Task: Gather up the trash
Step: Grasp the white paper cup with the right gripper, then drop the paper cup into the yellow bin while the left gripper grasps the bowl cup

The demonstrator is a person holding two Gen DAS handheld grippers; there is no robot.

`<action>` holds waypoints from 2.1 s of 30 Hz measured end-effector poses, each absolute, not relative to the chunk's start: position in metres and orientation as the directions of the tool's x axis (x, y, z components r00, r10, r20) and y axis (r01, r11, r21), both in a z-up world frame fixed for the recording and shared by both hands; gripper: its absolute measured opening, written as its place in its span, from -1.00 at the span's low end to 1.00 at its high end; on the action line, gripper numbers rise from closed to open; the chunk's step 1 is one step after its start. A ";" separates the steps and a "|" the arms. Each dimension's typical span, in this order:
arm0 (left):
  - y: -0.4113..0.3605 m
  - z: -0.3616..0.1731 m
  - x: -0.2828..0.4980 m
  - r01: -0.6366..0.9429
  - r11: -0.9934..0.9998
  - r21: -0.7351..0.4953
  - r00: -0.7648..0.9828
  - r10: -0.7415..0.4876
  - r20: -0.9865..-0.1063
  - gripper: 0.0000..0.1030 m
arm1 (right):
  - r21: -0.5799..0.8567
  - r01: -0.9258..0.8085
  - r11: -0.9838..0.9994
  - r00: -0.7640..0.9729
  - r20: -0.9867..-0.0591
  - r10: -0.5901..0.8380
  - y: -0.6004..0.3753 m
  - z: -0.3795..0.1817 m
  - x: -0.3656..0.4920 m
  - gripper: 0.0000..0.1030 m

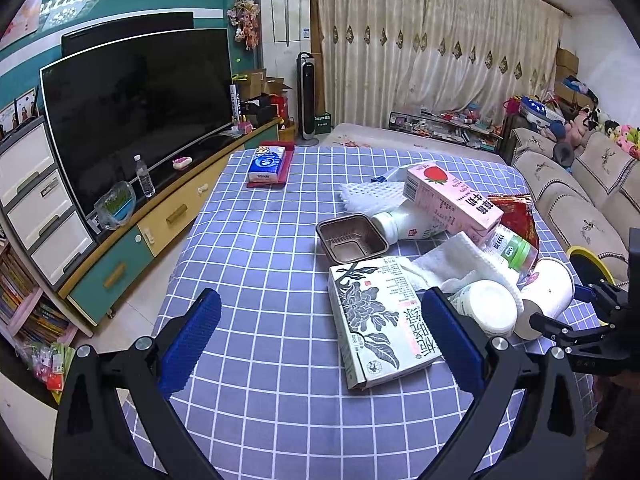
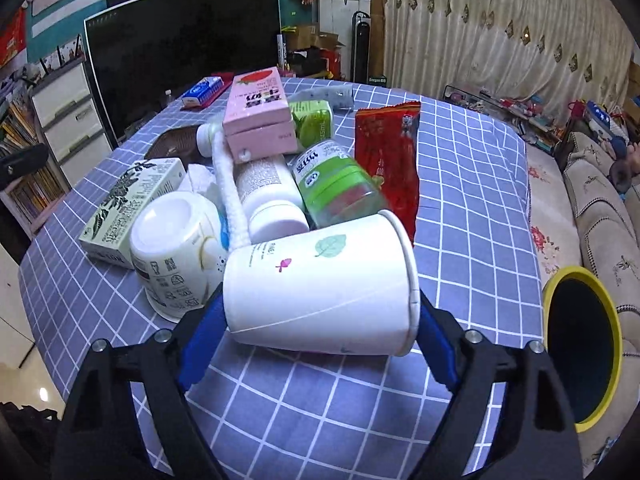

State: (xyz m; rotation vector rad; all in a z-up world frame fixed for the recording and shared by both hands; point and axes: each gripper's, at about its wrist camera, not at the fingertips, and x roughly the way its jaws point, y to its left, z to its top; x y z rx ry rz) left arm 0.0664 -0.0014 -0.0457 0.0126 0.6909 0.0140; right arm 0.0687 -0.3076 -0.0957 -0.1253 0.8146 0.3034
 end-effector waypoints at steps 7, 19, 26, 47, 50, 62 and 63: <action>-0.008 -0.046 0.069 0.005 1.000 0.020 0.767 0.009 -0.641 0.92 | 0.059 -0.293 0.954 0.685 -0.683 0.253 -0.333 -0.072 0.049 0.57; -0.037 -0.052 0.072 0.080 0.996 0.027 0.758 -0.043 -0.651 0.92 | 0.027 0.145 0.989 0.715 -0.694 -0.086 -0.496 -0.068 0.085 0.57; -0.058 -0.062 0.079 0.119 0.993 0.025 0.730 -0.071 -0.680 0.92 | -0.014 0.302 0.953 0.462 -0.872 -0.160 -0.572 -0.145 0.145 0.58; -0.104 -0.082 0.089 0.241 0.970 0.026 0.676 -0.148 -0.722 0.92 | 0.020 0.382 0.924 0.381 -0.914 -0.138 -0.613 -0.174 0.151 0.68; -0.114 -0.087 0.092 0.288 0.957 0.031 0.670 -0.178 -0.721 0.92 | 0.039 0.370 0.928 0.425 -0.896 -0.132 -0.602 -0.159 0.139 0.68; -0.148 -0.118 0.115 0.427 0.901 0.072 0.611 -0.229 -0.758 0.55 | 0.074 0.323 0.943 0.492 -0.865 -0.100 -0.574 -0.137 0.109 0.70; -0.148 -0.120 0.115 0.428 0.900 0.077 0.610 -0.225 -0.760 0.55 | 0.076 0.322 0.944 0.492 -0.865 -0.099 -0.572 -0.137 0.108 0.70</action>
